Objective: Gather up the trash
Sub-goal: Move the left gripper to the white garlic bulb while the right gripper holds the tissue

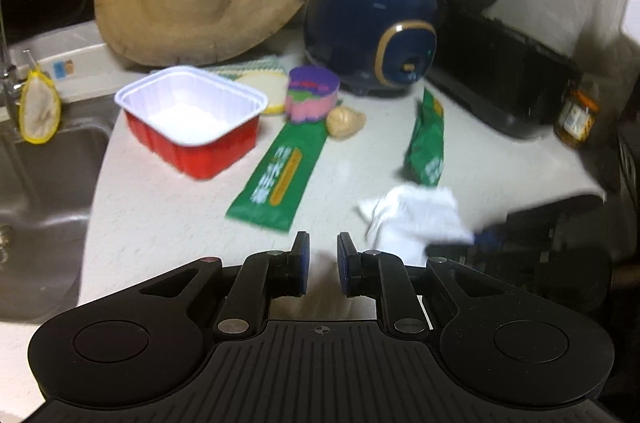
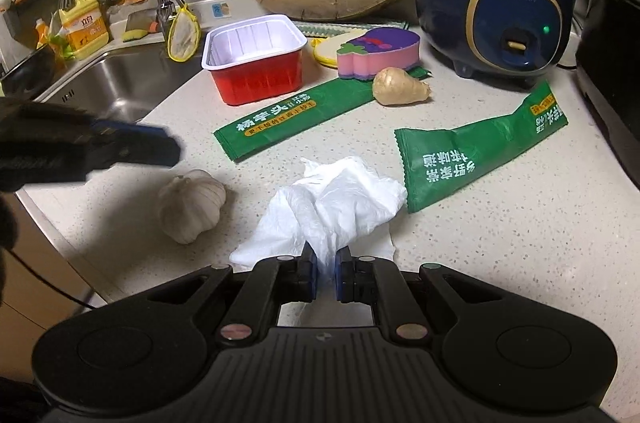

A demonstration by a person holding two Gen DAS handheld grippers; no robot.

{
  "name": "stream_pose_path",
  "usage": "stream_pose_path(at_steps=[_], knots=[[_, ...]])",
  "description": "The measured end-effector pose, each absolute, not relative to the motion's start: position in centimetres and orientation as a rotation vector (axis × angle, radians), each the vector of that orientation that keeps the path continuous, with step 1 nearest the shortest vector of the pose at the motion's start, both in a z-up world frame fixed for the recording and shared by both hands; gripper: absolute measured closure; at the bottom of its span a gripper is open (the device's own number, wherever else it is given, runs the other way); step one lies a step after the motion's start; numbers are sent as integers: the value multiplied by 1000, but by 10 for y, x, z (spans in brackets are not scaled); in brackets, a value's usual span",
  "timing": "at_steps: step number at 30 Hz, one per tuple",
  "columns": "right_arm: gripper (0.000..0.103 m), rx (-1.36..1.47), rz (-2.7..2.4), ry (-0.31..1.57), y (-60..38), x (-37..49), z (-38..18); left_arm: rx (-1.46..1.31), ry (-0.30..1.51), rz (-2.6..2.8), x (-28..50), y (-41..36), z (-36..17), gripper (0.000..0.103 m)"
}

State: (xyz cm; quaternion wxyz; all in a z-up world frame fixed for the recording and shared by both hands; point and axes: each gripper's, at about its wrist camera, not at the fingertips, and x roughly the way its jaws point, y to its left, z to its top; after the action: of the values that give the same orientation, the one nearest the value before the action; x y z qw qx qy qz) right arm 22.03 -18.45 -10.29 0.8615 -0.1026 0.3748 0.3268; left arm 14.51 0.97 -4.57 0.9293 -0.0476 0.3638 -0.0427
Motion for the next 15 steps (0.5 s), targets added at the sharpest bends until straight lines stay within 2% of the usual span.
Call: stream_pose_path(at_steps=[15], knots=[[95,-217,682,798,-184,222,-106,16,810,-54,135,-7,-71,80]])
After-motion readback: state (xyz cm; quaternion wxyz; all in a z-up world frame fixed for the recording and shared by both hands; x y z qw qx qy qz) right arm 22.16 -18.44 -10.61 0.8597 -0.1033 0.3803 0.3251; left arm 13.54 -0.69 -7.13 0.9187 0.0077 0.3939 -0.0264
